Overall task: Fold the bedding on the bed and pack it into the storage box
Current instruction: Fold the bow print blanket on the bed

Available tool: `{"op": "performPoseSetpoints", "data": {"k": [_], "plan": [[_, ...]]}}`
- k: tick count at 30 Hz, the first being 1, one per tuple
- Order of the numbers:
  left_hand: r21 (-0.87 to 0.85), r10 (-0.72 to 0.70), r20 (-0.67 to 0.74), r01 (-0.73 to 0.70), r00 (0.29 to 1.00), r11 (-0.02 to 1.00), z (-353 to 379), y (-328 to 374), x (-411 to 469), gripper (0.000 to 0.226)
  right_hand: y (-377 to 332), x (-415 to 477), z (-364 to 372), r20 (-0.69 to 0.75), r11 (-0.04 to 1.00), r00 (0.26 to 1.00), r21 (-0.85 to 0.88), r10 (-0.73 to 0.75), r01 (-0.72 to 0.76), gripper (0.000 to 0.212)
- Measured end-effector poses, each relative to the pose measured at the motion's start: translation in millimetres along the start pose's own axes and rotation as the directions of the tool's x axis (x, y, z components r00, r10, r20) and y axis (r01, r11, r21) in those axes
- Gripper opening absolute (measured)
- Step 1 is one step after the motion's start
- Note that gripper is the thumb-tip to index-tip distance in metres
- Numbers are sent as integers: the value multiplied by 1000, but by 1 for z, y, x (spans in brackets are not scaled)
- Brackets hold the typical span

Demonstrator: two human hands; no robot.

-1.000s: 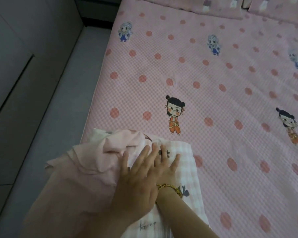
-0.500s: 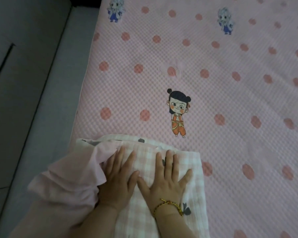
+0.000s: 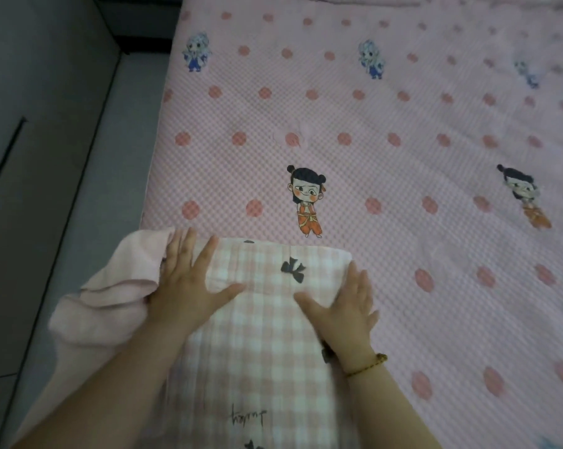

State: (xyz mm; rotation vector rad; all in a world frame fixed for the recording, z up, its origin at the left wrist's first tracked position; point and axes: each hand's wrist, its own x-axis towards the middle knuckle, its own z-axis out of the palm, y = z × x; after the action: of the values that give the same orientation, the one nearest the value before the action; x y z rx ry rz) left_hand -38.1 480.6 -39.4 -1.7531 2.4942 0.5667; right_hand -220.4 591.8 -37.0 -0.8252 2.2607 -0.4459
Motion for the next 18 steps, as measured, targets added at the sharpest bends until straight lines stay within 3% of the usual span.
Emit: {"op": "performPoseSetpoints", "data": {"k": [2,4,7,10,14,18], "plan": [[79,-48,36,46,998,996,-12,-3,-2,140,8,-1,-16,100,936,994,344,47,-79,79],[124,-60,60,52,996,991,-14,-3,-1,136,11,0,-24,247,815,969,560,8,-150,61],[110,-68,82,59,994,992,-8,-4,1,122,18,9,-27,422,778,906,577,-24,-249,44],[76,-65,78,59,995,995,-2,-10,8,119,17,20,-26,478,751,878,571,24,-331,76],[81,-61,52,57,997,995,5,-17,17,119,13,27,-23,459,760,889,575,8,-304,39],[135,-65,64,56,996,989,9,-23,16,130,9,22,-20,432,757,901,600,-34,-259,23]]}}
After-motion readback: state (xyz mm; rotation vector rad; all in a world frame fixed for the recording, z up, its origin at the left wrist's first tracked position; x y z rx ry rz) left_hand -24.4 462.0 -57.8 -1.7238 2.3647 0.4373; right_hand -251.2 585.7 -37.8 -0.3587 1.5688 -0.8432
